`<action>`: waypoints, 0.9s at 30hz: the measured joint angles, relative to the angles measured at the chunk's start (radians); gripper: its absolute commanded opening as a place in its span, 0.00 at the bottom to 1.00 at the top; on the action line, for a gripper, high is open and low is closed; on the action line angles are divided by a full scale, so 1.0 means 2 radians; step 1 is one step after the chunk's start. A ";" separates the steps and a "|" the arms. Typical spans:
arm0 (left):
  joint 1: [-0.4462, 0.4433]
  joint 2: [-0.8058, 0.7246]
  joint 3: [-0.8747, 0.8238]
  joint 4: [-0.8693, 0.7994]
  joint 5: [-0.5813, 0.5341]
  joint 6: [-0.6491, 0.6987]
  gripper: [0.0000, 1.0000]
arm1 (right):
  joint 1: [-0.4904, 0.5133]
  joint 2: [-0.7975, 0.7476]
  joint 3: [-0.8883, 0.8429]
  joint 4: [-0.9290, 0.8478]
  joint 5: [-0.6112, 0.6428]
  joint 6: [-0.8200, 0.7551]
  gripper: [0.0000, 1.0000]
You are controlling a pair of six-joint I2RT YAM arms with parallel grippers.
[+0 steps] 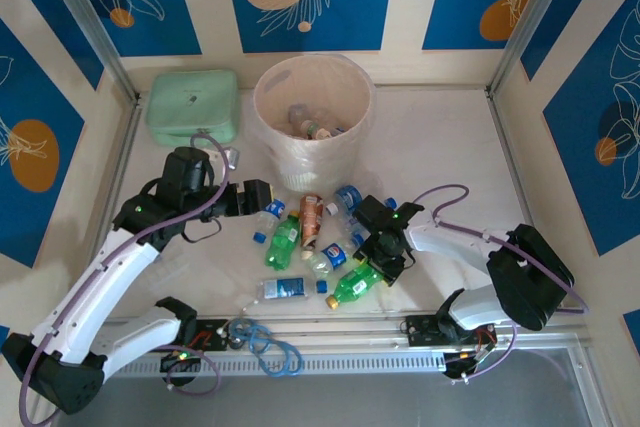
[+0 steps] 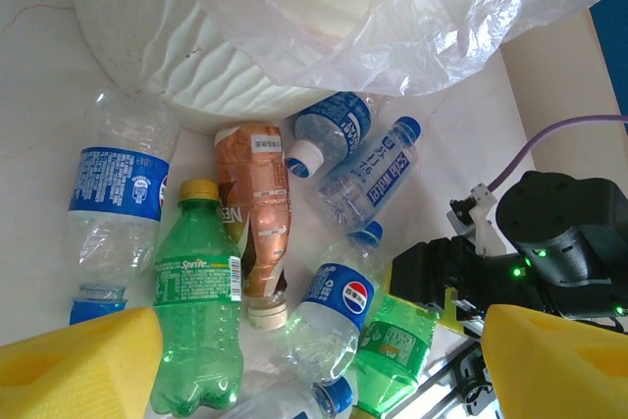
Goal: Put the plastic bottles in the bin
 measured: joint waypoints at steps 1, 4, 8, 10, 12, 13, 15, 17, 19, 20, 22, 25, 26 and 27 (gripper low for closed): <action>0.000 0.001 0.000 0.001 0.000 0.000 0.85 | 0.000 0.000 0.000 0.000 0.000 0.000 0.57; 0.000 0.002 0.000 0.002 0.000 0.000 0.85 | -0.001 -0.001 0.001 -0.001 0.002 -0.001 0.54; 0.000 0.003 0.000 0.002 0.000 0.000 0.85 | -0.001 -0.017 0.006 -0.017 0.013 -0.002 0.53; 0.000 0.003 0.000 0.002 0.001 0.000 0.86 | -0.001 -0.042 0.014 -0.030 0.022 -0.006 0.52; 0.000 0.003 0.001 0.005 0.006 -0.005 0.86 | -0.001 -0.073 0.030 -0.048 0.031 -0.009 0.51; 0.000 0.004 0.002 0.006 0.011 -0.009 0.86 | -0.001 -0.091 0.044 -0.060 0.038 -0.011 0.51; 0.000 0.006 0.008 0.011 0.021 -0.014 0.86 | -0.002 -0.124 0.074 -0.077 0.050 -0.019 0.51; 0.000 0.007 0.012 0.026 0.039 -0.025 0.86 | -0.005 -0.154 0.112 -0.091 0.062 -0.030 0.51; -0.002 0.009 0.013 0.053 0.069 -0.038 0.84 | -0.008 -0.176 0.145 -0.099 0.073 -0.043 0.51; -0.006 0.010 0.013 0.073 0.089 -0.048 0.84 | -0.010 -0.185 0.164 -0.102 0.078 -0.051 0.51; -0.025 0.013 0.013 0.113 0.122 -0.061 0.85 | -0.011 -0.196 0.196 -0.104 0.086 -0.067 0.51; -0.072 0.015 0.013 0.159 0.158 -0.064 0.87 | -0.011 -0.203 0.234 -0.101 0.096 -0.088 0.51; -0.088 0.015 0.013 0.168 0.166 -0.062 0.87 | -0.011 -0.204 0.244 -0.099 0.097 -0.093 0.51; -0.099 0.015 0.013 0.175 0.172 -0.060 0.87 | -0.012 -0.204 0.253 -0.098 0.099 -0.098 0.51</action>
